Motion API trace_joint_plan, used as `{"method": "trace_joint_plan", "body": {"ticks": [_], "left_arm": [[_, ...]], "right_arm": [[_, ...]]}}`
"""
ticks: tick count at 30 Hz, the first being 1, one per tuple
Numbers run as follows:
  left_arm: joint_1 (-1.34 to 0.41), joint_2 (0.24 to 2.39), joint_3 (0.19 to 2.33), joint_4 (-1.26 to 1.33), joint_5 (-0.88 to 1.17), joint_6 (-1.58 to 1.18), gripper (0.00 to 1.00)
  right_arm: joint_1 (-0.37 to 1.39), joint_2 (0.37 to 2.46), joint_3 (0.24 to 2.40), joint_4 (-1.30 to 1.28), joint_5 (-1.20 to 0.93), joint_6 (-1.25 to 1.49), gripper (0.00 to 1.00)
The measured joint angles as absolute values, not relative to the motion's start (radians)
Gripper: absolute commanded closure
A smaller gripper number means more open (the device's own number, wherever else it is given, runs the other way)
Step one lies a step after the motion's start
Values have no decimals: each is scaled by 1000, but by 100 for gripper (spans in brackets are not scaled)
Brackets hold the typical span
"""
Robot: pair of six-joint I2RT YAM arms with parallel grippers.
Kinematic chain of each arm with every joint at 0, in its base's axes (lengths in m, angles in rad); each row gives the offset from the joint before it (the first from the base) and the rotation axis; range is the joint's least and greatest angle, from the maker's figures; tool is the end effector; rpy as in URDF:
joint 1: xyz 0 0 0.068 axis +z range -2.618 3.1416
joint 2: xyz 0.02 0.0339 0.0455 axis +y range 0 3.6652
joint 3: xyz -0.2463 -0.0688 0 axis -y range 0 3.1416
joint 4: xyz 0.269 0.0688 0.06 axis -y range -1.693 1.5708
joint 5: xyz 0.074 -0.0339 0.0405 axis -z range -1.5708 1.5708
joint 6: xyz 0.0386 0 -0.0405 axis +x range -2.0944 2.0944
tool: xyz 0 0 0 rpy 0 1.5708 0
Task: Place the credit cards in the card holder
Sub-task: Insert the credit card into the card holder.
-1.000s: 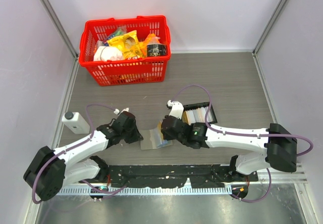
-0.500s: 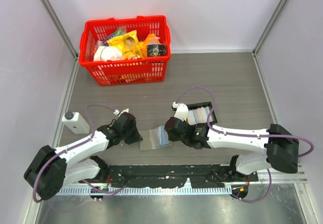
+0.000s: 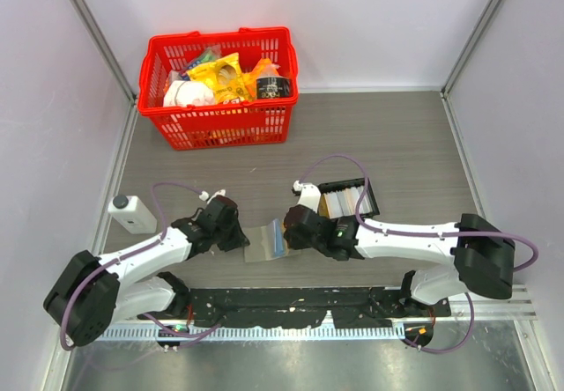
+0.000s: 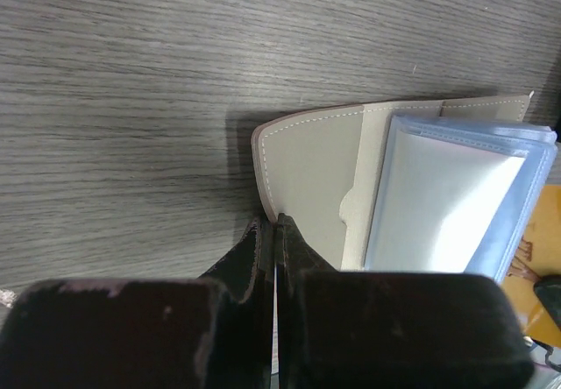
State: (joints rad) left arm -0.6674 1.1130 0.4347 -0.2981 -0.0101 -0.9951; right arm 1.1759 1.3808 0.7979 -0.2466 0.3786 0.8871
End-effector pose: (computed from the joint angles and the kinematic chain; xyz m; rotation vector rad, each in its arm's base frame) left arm 0.1741 -0.1367 0.1191 -0.4398 2.6350 -0.5954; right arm 0.1306 0.2763 0.1764 -0.1679 2.3914 0.5620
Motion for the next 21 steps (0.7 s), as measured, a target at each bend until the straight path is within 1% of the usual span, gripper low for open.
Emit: {"method": "trace_joint_plan", "body": {"ticks": [3,7,14,21], "left_arm": [[-667,1121,435,-287,-7,-995,100],[-667,1124,435,-281,-7,-995,100],[-667,1124,434,-281,-7,-995,100],[-667,1123,427,-274,-7,-995,100]], "right_arm": [[1176,1401,809,-224,342,866,99],[1177,1409,814,-133,279,841,99],[1174,1414,818,-90,268,842,99],[1106,1341,699,-38,274,892,99]]}}
